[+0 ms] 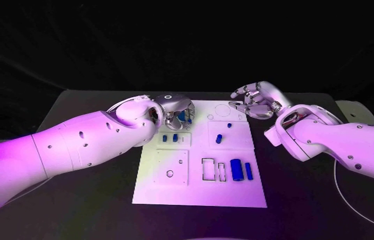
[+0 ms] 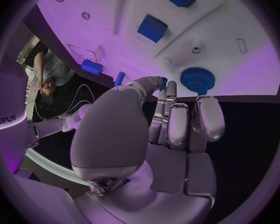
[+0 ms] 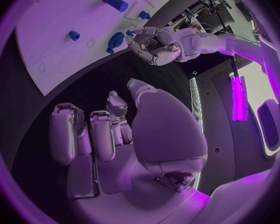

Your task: Assemble the parts on the task board

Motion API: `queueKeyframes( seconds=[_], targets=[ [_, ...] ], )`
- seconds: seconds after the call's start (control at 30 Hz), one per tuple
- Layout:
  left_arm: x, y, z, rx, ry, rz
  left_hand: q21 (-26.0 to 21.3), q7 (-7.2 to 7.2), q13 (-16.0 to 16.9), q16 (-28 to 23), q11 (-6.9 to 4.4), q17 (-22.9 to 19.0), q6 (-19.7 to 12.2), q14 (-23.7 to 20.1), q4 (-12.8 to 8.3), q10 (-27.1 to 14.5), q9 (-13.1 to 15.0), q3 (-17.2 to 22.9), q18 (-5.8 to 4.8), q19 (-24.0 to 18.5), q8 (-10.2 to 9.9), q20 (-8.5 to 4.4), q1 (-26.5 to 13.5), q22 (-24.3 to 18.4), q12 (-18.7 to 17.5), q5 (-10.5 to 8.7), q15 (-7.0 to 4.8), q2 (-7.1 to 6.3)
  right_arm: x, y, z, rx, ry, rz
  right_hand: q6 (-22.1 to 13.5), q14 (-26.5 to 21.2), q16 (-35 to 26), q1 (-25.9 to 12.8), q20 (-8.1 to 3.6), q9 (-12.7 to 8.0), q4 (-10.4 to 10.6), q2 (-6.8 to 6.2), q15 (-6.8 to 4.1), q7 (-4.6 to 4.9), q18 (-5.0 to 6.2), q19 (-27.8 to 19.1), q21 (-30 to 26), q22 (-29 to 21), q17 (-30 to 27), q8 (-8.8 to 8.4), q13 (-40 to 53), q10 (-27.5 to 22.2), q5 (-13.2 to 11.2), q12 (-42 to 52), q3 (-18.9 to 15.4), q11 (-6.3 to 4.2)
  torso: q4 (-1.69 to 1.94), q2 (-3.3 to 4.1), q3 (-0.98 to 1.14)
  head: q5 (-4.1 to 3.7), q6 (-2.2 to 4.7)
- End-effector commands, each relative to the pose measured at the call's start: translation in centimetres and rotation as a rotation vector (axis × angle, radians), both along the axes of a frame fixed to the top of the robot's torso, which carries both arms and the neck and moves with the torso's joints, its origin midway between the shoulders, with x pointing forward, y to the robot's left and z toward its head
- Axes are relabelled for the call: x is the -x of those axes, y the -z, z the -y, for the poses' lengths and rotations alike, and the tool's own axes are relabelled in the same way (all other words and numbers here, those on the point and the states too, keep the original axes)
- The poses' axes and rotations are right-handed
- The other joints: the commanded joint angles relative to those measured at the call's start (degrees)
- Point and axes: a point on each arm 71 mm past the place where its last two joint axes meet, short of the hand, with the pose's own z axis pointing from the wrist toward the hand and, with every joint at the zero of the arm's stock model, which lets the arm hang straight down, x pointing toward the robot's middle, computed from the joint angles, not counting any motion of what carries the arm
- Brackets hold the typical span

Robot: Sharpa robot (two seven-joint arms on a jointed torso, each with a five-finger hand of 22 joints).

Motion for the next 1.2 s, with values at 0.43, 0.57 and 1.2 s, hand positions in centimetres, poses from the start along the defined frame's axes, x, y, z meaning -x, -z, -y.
queueKeyframes(
  seconds=[0.43,0.57,1.2],
  targets=[
    [0.6,-0.6,-4.8,0.083,-0.113,-0.098,0.18,0.1,-0.2,0.25,-0.07,-0.53,0.62,0.35,0.06,0.71,0.02,0.17,-1.1,0.22,-0.44,-0.12,-0.87,0.05,-0.76,-0.23,0.08,-0.01,0.1,0.2,0.2,0.008,-0.004,0.001,0.16,3.48,-0.21,0.0,-0.43,0.05,0.02,-0.32,-0.35,-0.4,0.31,-0.03,-0.03,6.88,6.43,0.35,0.07,0.24,0.34,0.18,0.28,-0.06,0.12,0.07,-0.01,-0.06,0.25],
    [0.6,-0.3,-5.9,0.074,-0.135,-0.111,0.17,0.09,-0.21,0.23,-0.07,-0.59,0.63,0.33,0.06,0.73,0.02,0.16,-1.09,0.21,-0.45,-0.12,-0.9,0.04,-0.81,-0.24,0.08,-0.03,0.1,0.2,0.2,0.008,-0.003,0.0,0.16,3.48,-0.21,0.0,-0.43,0.05,0.02,-0.32,-0.35,-0.4,0.31,-0.03,-0.03,6.88,6.43,0.35,0.07,0.24,0.34,0.18,0.28,-0.06,0.09,0.09,0.01,-0.04,0.19],
    [0.5,1.3,-7.1,0.063,-0.169,-0.156,0.21,0.08,-0.34,0.18,-0.06,-0.76,0.82,0.3,0.15,0.96,-0.05,0.02,-1.11,0.22,-0.59,-0.17,-1.3,0.12,-1.33,-0.32,0.08,-0.15,0.1,0.3,0.0,0.006,-0.007,-0.002,0.16,3.48,-0.21,0.0,-0.43,0.05,0.02,-0.32,-0.35,-0.4,0.31,-0.03,-0.03,6.88,6.43,0.35,0.07,0.24,0.34,0.18,0.28,-0.06,0.03,0.02,0.05,0.23,-0.16]
  ],
)
